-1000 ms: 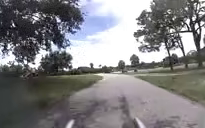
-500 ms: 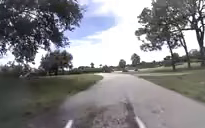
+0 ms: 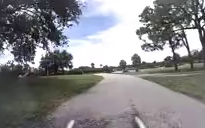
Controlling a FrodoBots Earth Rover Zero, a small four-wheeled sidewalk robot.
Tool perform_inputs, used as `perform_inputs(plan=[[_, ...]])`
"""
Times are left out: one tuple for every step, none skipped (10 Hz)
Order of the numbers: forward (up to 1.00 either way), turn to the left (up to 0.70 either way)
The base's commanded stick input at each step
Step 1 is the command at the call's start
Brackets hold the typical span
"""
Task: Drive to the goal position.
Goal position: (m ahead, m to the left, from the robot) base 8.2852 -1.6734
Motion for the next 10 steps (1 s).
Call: perform_inputs(plan=[[0.70, -0.35], [0.70, -0.20], [0.70, 0.00], [0.70, 0.00], [0.70, 0.00], [0.70, 0.00], [0.70, 0.00], [0.70, 0.00], [0.70, 0.00], [0.70, 0.00]])
